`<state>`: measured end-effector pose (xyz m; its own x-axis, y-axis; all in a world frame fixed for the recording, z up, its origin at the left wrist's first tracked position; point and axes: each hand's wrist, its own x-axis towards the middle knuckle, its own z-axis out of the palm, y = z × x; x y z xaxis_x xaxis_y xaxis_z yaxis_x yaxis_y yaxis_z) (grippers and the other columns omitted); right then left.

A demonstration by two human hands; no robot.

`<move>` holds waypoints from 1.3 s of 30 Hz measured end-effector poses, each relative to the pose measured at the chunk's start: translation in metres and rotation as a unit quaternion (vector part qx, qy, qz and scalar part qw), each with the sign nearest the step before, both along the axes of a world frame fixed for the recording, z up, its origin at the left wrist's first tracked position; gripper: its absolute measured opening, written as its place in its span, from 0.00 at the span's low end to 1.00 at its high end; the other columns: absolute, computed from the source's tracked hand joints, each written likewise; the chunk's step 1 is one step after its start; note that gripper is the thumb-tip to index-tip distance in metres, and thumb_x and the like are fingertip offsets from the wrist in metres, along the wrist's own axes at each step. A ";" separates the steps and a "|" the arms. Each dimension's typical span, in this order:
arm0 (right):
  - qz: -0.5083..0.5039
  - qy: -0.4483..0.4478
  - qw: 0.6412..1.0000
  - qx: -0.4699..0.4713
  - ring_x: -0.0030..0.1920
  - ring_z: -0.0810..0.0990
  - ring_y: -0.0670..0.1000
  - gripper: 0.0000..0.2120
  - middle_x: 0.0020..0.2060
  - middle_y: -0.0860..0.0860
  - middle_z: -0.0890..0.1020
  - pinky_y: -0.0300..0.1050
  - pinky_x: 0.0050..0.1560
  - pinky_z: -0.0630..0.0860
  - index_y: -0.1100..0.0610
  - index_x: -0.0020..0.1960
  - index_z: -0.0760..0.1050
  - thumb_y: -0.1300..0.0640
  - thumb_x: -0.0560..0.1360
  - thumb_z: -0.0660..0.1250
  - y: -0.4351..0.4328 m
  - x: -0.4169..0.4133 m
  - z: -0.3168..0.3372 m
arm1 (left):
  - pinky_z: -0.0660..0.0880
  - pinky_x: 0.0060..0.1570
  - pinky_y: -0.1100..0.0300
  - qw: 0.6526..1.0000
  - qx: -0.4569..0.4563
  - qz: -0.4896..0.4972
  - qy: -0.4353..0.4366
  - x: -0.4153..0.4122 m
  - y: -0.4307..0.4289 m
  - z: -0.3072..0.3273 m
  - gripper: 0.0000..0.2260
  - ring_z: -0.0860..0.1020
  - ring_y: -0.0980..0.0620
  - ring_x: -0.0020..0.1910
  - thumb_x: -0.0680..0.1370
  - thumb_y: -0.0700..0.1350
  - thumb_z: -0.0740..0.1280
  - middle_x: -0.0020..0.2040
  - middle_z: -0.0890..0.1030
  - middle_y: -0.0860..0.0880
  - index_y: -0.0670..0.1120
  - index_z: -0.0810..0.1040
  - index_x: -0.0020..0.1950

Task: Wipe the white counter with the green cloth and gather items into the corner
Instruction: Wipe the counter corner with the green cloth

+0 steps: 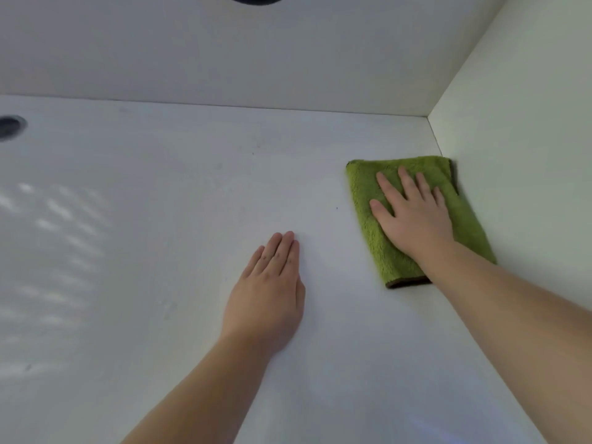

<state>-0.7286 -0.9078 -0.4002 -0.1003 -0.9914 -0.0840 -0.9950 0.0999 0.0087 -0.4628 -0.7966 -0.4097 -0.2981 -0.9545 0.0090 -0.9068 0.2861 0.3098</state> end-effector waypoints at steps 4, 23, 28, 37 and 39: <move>0.017 -0.006 1.000 0.000 0.78 0.44 0.53 0.31 0.79 0.46 0.47 0.57 0.77 0.44 0.35 0.77 0.42 0.30 0.75 0.37 0.065 0.022 0.002 | 0.34 0.74 0.62 1.000 -0.002 -0.008 -0.009 0.000 -0.002 -0.005 0.32 0.49 0.52 0.81 0.79 0.53 0.36 0.82 0.53 0.49 0.44 0.53 0.82; -0.018 -0.040 0.999 0.007 0.78 0.36 0.50 0.28 0.78 0.42 0.42 0.57 0.75 0.39 0.31 0.75 0.39 0.30 0.76 0.38 0.241 0.104 0.007 | 0.38 0.76 0.60 0.998 0.055 -0.034 0.027 0.008 -0.013 0.007 0.26 0.43 0.54 0.81 0.84 0.47 0.46 0.83 0.47 0.51 0.44 0.49 0.82; -0.037 -0.034 0.999 0.000 0.77 0.35 0.52 0.29 0.78 0.45 0.40 0.57 0.75 0.35 0.33 0.75 0.36 0.31 0.76 0.35 0.181 0.110 0.005 | 0.37 0.75 0.61 0.999 0.034 -0.029 0.014 0.026 -0.032 0.010 0.26 0.42 0.54 0.81 0.84 0.48 0.46 0.83 0.46 0.51 0.45 0.48 0.82; -0.003 -0.021 1.000 -0.016 0.78 0.38 0.57 0.31 0.79 0.49 0.43 0.62 0.75 0.38 0.40 0.78 0.38 0.34 0.76 0.33 0.037 0.113 -0.002 | 0.34 0.73 0.60 1.000 0.014 0.005 -0.019 0.020 -0.107 0.003 0.27 0.38 0.54 0.80 0.84 0.50 0.42 0.82 0.41 0.51 0.46 0.43 0.82; 0.003 -0.026 1.000 -0.017 0.78 0.38 0.57 0.31 0.79 0.49 0.42 0.62 0.75 0.39 0.40 0.77 0.38 0.34 0.76 0.33 0.006 0.111 -0.003 | 0.34 0.73 0.60 1.000 0.011 0.007 -0.020 0.018 -0.125 0.003 0.27 0.39 0.54 0.80 0.84 0.49 0.42 0.83 0.42 0.51 0.46 0.43 0.82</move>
<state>-0.6176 -0.9017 -0.4029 -0.0910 -0.9943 -0.0560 -0.9945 0.0936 -0.0470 -0.4452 -0.9214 -0.4065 -0.2851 -0.9582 -0.0249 -0.9225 0.2672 0.2787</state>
